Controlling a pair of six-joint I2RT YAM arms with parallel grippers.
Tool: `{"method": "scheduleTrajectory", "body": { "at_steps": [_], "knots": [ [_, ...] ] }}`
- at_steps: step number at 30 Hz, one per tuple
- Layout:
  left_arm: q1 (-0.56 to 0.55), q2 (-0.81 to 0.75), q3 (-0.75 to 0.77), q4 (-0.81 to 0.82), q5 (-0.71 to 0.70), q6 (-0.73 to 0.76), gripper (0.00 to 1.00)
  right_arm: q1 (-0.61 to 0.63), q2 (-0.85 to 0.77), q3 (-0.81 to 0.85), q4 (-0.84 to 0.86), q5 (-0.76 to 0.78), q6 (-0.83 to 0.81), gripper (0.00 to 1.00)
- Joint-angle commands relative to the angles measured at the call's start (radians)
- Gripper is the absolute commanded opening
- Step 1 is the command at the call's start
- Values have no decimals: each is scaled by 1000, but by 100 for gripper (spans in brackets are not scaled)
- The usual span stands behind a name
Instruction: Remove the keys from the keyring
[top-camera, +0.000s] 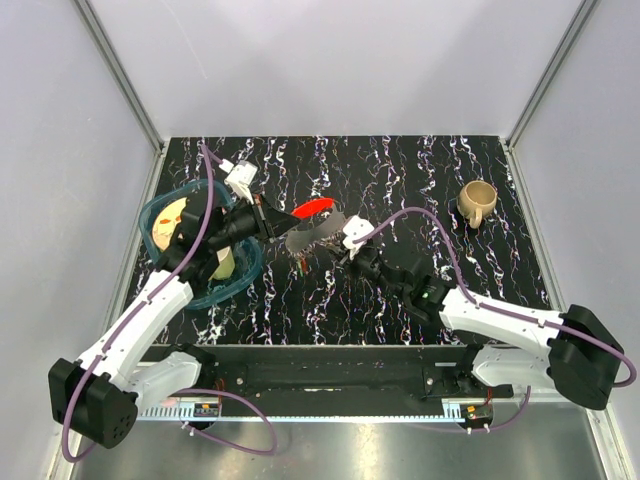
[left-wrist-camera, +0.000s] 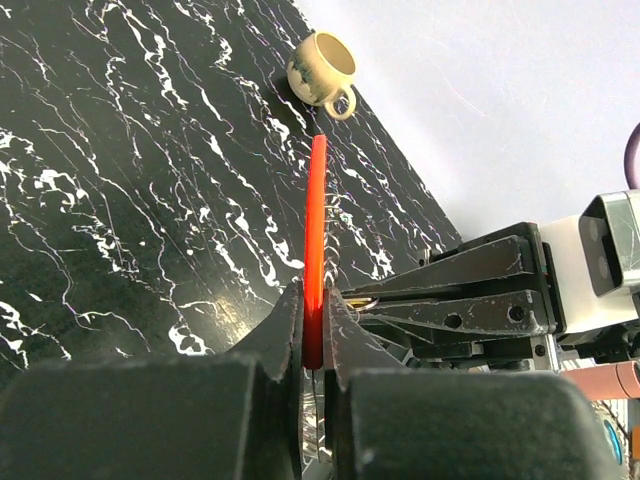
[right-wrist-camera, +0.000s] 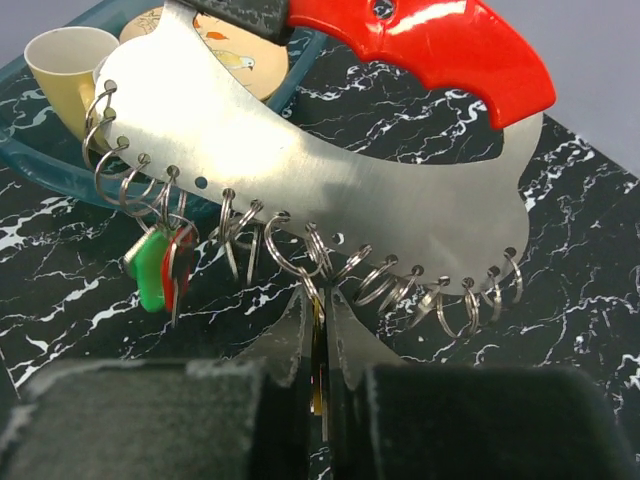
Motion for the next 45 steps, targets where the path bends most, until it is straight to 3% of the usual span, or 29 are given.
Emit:
{"method": "scheduleTrajectory", "body": {
  "at_steps": [1,2,5,14,26,30,34,41,45],
  "knots": [
    [36,-25,13,43,-151,72,0,-6,23,63,-79,16,-1,14],
    [36,-25,14,44,-147,69,0,-6,29,69,-85,10,-1,17],
    [36,-20,16,49,-121,66,0,-6,45,79,-96,-21,-10,0],
    [38,-22,20,26,-130,81,0,-6,63,62,-56,13,8,0],
    [38,-54,-136,66,-142,14,2,-6,14,207,-278,11,-194,0],
    [39,-72,-144,24,-174,35,12,-6,23,264,-332,8,-243,0],
    [47,-101,-125,-55,-208,89,35,-6,3,281,-358,-38,-309,0],
    [48,-189,-81,-126,-164,202,45,-7,-38,309,-404,-59,-397,0],
    [44,-215,-79,-54,69,258,48,-7,-72,323,-430,-111,-411,0]
  ]
}}
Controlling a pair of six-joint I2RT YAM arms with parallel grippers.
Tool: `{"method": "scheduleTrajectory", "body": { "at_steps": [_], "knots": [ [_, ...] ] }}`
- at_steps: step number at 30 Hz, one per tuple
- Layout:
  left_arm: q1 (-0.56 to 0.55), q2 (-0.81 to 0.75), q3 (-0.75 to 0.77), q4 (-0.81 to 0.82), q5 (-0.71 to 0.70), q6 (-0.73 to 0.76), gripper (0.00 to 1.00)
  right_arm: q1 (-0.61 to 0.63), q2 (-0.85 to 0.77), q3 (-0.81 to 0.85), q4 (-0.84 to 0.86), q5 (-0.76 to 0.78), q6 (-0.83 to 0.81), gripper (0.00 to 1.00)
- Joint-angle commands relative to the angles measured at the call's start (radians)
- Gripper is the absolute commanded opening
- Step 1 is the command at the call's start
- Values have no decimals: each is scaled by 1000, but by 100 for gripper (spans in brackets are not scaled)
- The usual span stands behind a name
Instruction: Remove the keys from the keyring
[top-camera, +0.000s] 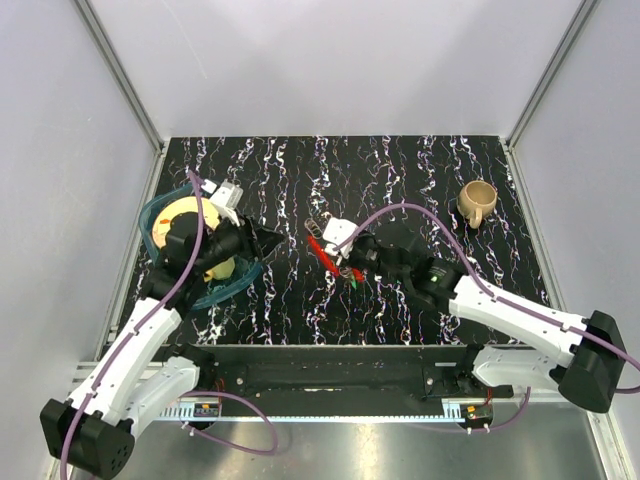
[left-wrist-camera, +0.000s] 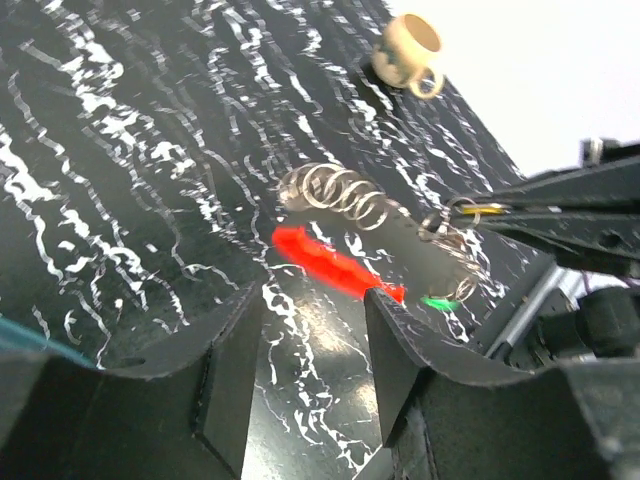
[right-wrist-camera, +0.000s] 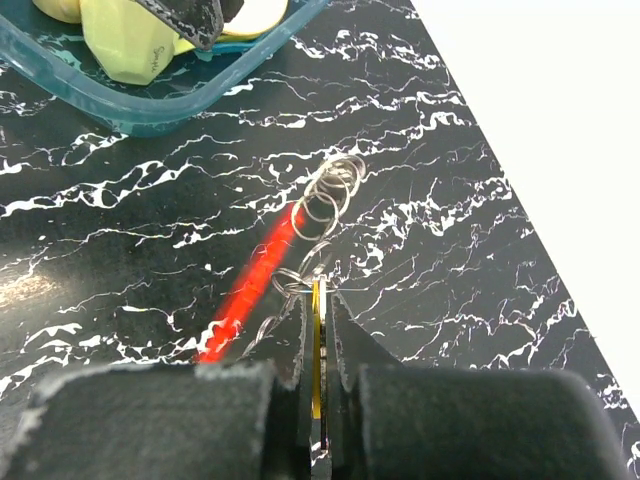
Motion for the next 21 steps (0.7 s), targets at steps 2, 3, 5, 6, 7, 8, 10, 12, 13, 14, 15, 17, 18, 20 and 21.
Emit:
{"method": "scheduleTrajectory", "body": {
  "at_steps": [2,3,5,6,7,8,10,12,13,14,15,17,18,20,21],
  "knots": [
    [-16,-44,54,107,252,109,48,-4,-89,67,13,-87,-38,0],
    [-21,-45,56,117,298,116,48,-4,-98,65,12,-106,-35,0],
    [-43,-45,53,145,335,129,49,-4,-118,67,12,-120,-24,0],
    [-52,-44,53,145,370,130,49,-4,-126,65,12,-135,-18,0],
    [-59,-44,45,172,384,133,49,-3,-134,65,12,-147,-12,0],
    [-76,-44,44,192,392,135,49,-3,-147,64,13,-158,-9,0],
    [-96,-44,44,208,402,139,49,-6,-158,57,21,-178,0,0],
    [-125,-45,45,246,421,138,49,-4,-169,54,21,-195,3,0],
    [-136,-47,47,257,428,136,49,-3,-172,53,22,-196,8,0],
    [-151,-47,48,275,433,136,49,-4,-172,50,22,-195,8,0],
    [-158,-48,53,279,429,139,49,-3,-177,51,22,-193,10,0],
    [-162,-61,62,265,398,148,49,-3,-177,50,18,-187,14,0],
    [-162,-68,63,260,372,153,49,-4,-180,50,15,-186,14,0],
    [-162,-91,63,263,355,158,49,-3,-180,50,7,-184,13,0],
    [-162,-99,62,272,358,153,49,-3,-183,48,7,-186,13,0]
  ]
}}
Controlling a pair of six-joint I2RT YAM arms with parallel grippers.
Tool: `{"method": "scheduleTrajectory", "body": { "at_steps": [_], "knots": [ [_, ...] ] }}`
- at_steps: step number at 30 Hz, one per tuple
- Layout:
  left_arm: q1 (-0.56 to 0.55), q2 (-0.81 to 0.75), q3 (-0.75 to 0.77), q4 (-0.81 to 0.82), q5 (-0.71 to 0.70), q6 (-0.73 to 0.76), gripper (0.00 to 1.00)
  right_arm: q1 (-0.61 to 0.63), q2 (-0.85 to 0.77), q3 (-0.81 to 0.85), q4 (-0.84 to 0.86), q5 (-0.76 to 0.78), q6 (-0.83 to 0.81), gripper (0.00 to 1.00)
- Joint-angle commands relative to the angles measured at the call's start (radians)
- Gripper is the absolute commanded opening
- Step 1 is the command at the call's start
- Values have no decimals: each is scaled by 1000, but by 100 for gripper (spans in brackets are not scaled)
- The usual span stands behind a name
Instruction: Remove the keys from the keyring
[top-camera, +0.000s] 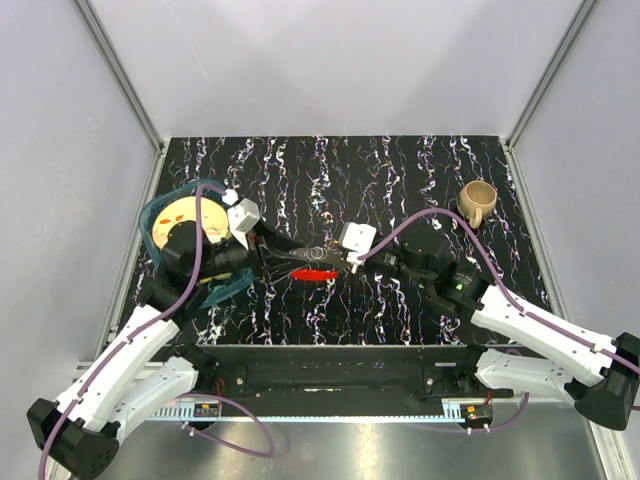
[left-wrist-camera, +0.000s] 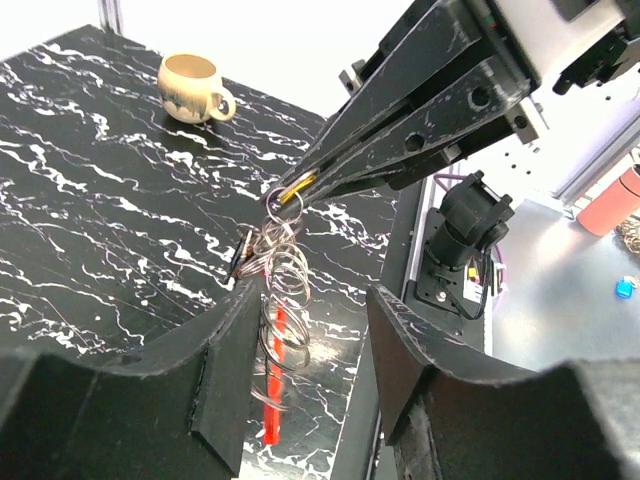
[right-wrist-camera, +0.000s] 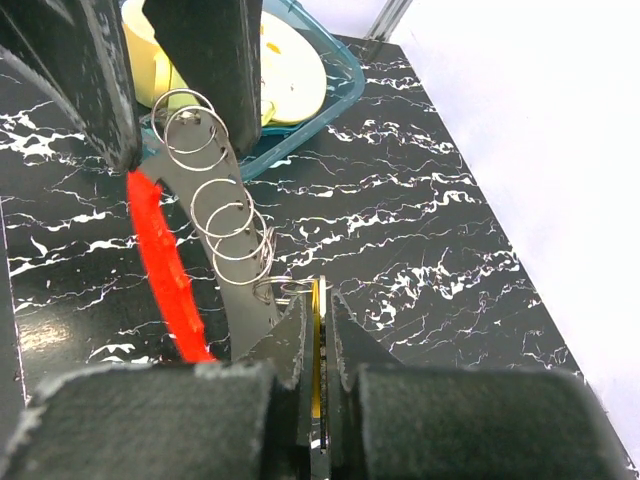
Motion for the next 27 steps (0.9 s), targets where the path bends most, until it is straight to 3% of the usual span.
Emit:
{"method": "scheduleTrajectory", "body": {
  "at_steps": [1,12,17,27],
  "knots": [
    [-3,-49,50,94,-5,8,49,-2,-30,36,42,-17,10,0],
    [-61,-5,52,296,126,-158,50,-3,4,61,1,40,25,0],
    [-95,-6,39,249,117,-109,50,-3,27,93,-47,67,51,0],
    [-96,95,42,189,98,26,50,-2,-16,85,-48,-29,62,0]
  ]
}}
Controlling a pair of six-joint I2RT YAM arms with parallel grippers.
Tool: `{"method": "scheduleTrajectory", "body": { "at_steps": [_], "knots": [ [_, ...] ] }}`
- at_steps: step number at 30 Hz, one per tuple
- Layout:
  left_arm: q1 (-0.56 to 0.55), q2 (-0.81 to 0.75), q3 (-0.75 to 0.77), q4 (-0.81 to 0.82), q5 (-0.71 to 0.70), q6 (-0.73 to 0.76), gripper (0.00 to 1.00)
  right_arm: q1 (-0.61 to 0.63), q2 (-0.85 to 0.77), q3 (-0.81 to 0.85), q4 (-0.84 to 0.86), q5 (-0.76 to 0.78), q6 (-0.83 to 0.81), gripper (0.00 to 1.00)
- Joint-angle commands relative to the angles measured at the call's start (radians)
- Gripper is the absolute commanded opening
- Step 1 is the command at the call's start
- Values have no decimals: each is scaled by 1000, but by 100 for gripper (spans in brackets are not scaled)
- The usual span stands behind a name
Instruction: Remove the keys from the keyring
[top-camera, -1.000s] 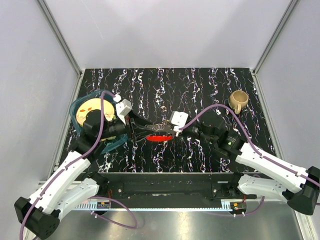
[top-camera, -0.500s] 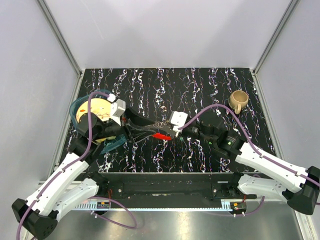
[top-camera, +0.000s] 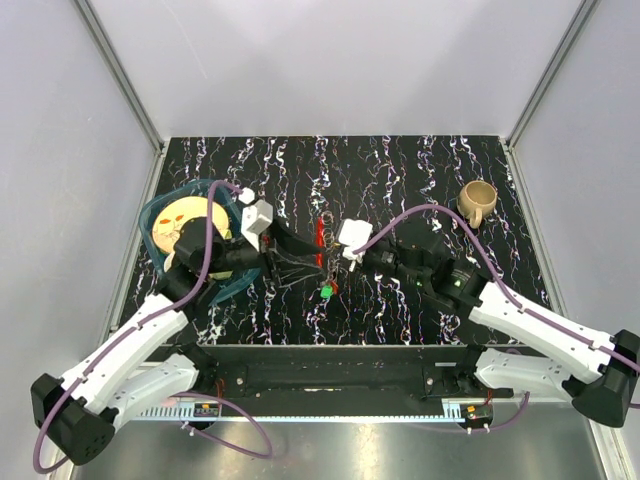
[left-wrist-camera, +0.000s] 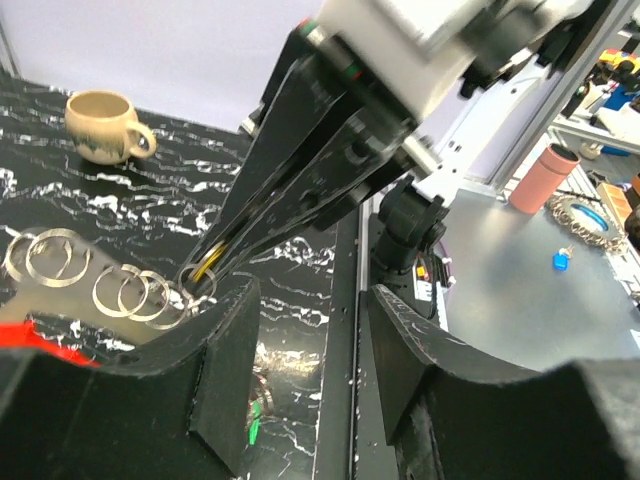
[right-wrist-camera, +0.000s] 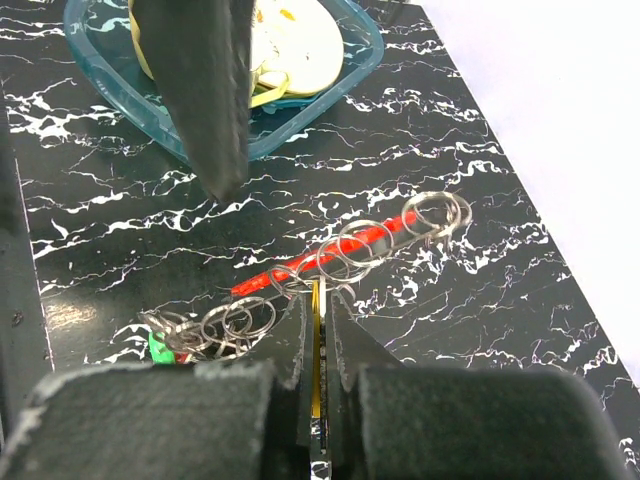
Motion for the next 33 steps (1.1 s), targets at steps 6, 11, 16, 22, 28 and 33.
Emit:
{"method": "scheduleTrajectory", "body": {
  "at_steps": [6,11,16,22,28,33],
  "knots": [
    [-4,76,80,-82,25,172,49,-1,-72,68,-3,-86,49,0],
    [-4,113,108,-96,66,186,49,-1,-89,57,-3,-109,54,0],
    [-4,164,153,-188,94,265,47,-1,-103,46,-3,-124,43,0],
    [-4,187,183,-220,90,291,43,-3,-92,58,3,-119,60,0],
    [-5,164,162,-230,25,292,44,-3,-98,52,9,-109,77,0],
    [-16,168,157,-226,13,285,44,-1,-104,46,21,-106,88,0]
  ]
}}
